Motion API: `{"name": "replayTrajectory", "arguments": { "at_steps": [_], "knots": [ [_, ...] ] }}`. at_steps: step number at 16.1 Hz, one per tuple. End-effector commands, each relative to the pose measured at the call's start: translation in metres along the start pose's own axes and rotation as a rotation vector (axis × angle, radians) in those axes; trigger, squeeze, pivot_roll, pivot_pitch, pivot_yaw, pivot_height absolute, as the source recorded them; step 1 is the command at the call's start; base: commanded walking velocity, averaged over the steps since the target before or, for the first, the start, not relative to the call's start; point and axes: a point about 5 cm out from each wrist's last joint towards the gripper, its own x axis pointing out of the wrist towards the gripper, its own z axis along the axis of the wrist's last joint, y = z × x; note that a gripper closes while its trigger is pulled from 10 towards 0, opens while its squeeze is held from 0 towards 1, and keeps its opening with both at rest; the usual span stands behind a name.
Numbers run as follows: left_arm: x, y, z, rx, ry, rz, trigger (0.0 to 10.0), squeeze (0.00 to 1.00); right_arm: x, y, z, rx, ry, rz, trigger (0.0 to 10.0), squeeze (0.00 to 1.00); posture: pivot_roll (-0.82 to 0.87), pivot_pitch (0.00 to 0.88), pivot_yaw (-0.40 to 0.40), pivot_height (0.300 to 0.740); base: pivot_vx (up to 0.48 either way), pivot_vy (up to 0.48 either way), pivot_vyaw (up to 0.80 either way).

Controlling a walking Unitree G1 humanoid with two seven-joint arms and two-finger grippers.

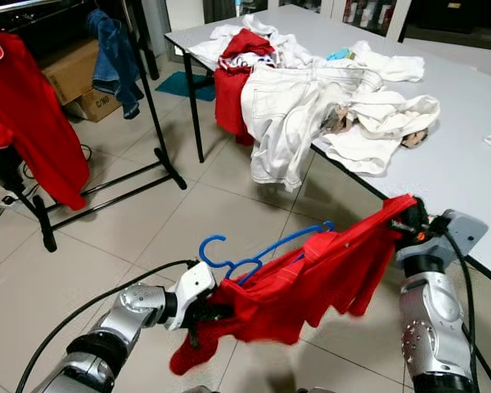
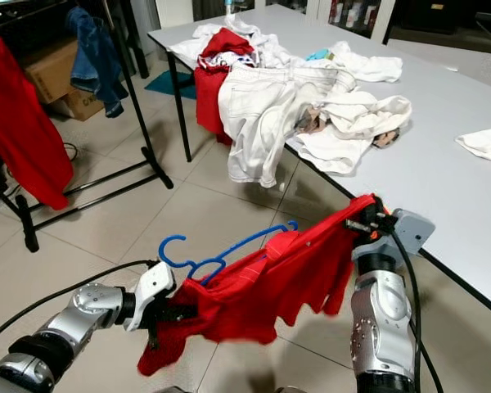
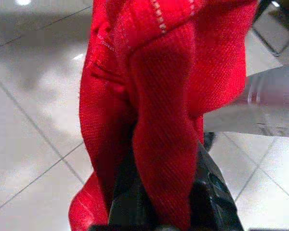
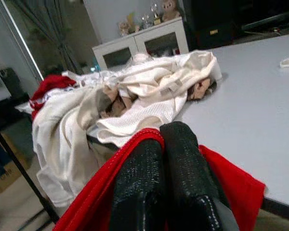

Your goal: Hang hanger

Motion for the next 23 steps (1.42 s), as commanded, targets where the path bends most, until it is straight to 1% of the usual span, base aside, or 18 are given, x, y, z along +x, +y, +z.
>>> {"name": "replayTrajectory", "arguments": {
  "at_steps": [1,3,4,5,6,7,10,11,12,13,14,15,16,18,20,22,23],
  "knots": [
    [-0.014,-0.005,-0.028,-0.064,0.107,-0.008,10.0,0.00,0.008,-0.010,0.032,0.018,-0.161,-0.055,0.0,0.00,-0.15,0.000,0.048,0.740,0.000,0.000,0.00],
    [-0.014,-0.009,-0.031,-0.081,0.103,-0.034,10.0,0.00,0.011,-0.015,0.034,0.015,-0.163,-0.077,0.0,0.00,-0.15,0.000,0.047,0.740,0.000,0.000,0.00],
    [-0.013,-0.014,-0.031,-0.100,0.079,-0.084,10.0,0.00,0.010,-0.022,0.031,0.000,-0.149,-0.109,0.0,0.00,-0.15,0.000,0.044,0.740,0.000,0.000,0.00],
    [-0.013,-0.015,-0.031,-0.100,0.067,-0.106,10.0,0.00,0.009,-0.027,0.029,-0.002,-0.141,-0.129,0.0,0.00,-0.15,0.000,0.042,0.740,0.000,0.000,0.00],
    [-0.013,-0.017,-0.030,-0.100,0.056,-0.131,10.0,0.00,0.008,-0.032,0.027,0.002,-0.131,-0.155,0.0,0.00,-0.15,0.000,0.042,0.740,0.000,0.000,0.00],
    [-0.015,-0.018,-0.029,-0.088,0.043,-0.154,10.0,0.00,0.008,-0.040,0.024,0.022,-0.123,-0.207,0.0,0.00,-0.14,0.000,0.041,0.740,0.000,0.000,0.00],
    [-0.016,-0.019,-0.029,-0.079,0.037,-0.159,10.0,0.00,0.011,-0.046,0.026,0.038,-0.127,-0.232,0.0,0.00,-0.14,0.000,0.041,0.740,0.000,0.000,0.00],
    [-0.018,-0.020,-0.032,-0.078,0.047,-0.163,10.0,0.00,0.013,-0.045,0.026,0.051,-0.127,-0.205,0.0,0.00,-0.14,0.000,0.042,0.740,0.000,0.000,0.00],
    [-0.022,-0.022,-0.041,-0.062,0.105,-0.177,10.0,0.00,0.014,-0.042,0.026,0.087,-0.125,-0.159,0.0,0.00,-0.14,0.000,0.042,0.740,0.000,0.000,0.00],
    [-0.025,-0.025,-0.051,-0.032,0.178,-0.185,10.0,0.00,0.014,-0.040,0.027,0.119,-0.133,-0.137,0.0,0.00,-0.14,0.000,0.041,0.740,0.000,0.000,0.00],
    [-0.026,-0.027,-0.056,-0.018,0.214,-0.180,10.0,0.00,0.015,-0.039,0.029,0.150,-0.147,-0.139,0.0,0.00,-0.15,0.000,0.045,0.740,0.000,0.000,0.00],
    [-0.027,-0.027,-0.058,-0.019,0.223,-0.173,10.0,0.00,0.016,-0.039,0.030,0.172,-0.157,-0.145,0.0,0.00,-0.15,0.000,0.045,0.740,0.000,0.000,0.00],
    [-0.027,-0.028,-0.060,-0.026,0.231,-0.163,10.0,0.00,0.019,-0.040,0.035,0.236,-0.187,-0.172,0.0,0.00,-0.15,0.000,0.046,0.740,0.000,0.000,0.00],
    [-0.025,-0.028,-0.059,-0.042,0.214,-0.162,10.0,0.00,0.023,-0.043,0.043,0.298,-0.219,-0.194,0.0,0.00,-0.15,0.000,0.047,0.740,0.000,0.000,0.00],
    [-0.023,-0.027,-0.055,-0.047,0.195,-0.153,10.0,0.00,0.027,-0.041,0.050,0.315,-0.243,-0.166,0.0,0.00,-0.15,0.000,0.044,0.740,0.000,0.000,0.00],
    [-0.022,-0.025,-0.052,-0.067,0.178,-0.148,10.0,0.00,0.031,-0.034,0.059,0.339,-0.271,-0.121,0.0,0.00,-0.14,0.000,0.042,0.740,0.000,0.000,0.00],
    [-0.020,-0.025,-0.051,-0.096,0.165,-0.161,10.0,0.00,0.034,-0.026,0.066,0.367,-0.293,-0.078,0.0,0.00,-0.14,0.000,0.040,0.740,0.000,0.000,0.00]
  ]
}}
